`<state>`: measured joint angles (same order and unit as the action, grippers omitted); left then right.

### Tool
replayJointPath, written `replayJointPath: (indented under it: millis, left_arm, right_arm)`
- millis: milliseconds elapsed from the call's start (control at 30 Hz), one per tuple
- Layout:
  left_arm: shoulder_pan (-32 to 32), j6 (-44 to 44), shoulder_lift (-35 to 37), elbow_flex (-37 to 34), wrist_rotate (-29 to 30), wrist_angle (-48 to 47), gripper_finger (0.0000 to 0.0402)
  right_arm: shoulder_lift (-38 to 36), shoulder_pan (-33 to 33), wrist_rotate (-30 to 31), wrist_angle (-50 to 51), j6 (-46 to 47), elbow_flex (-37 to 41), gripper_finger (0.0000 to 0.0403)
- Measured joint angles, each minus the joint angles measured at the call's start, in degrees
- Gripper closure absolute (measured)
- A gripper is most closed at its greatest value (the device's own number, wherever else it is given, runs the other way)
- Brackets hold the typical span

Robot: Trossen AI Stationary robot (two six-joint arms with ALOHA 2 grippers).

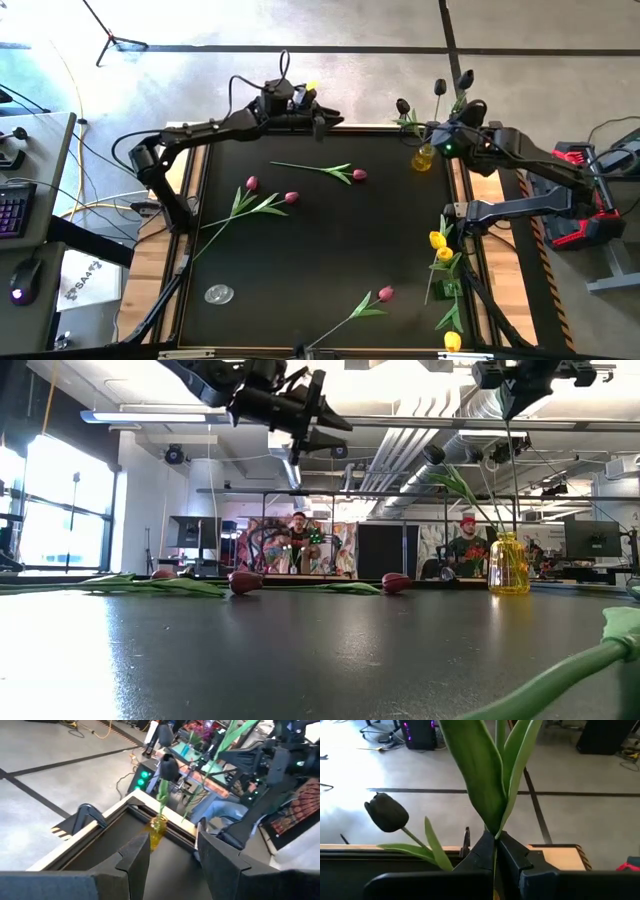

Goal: Sort flowers into vase by color
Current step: Put the left black flower into the yellow vase

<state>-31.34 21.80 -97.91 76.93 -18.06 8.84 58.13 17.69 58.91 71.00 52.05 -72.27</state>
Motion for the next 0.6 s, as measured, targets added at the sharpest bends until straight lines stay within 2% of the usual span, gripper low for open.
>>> replayJointPath:
  millis: [300, 500, 600]
  left_arm:
    - [-1.5, -1.0, 0.0, 0.0, -0.9, -1.5, 0.0248]
    - [-2.0, -4.1, 0.0, 0.0, -3.1, -7.9, 0.0248]
    - [-2.0, -6.0, 0.0, 0.0, -3.5, -11.6, 0.0248]
  right_arm:
    - [1.3, 0.2, -2.4, 0.5, 2.9, 0.4, 0.0403]
    - [-0.7, -3.4, -2.1, 0.6, 14.2, 9.7, 0.0403]
    - [-2.8, -3.9, -2.1, -1.6, 16.9, 13.3, 0.0403]
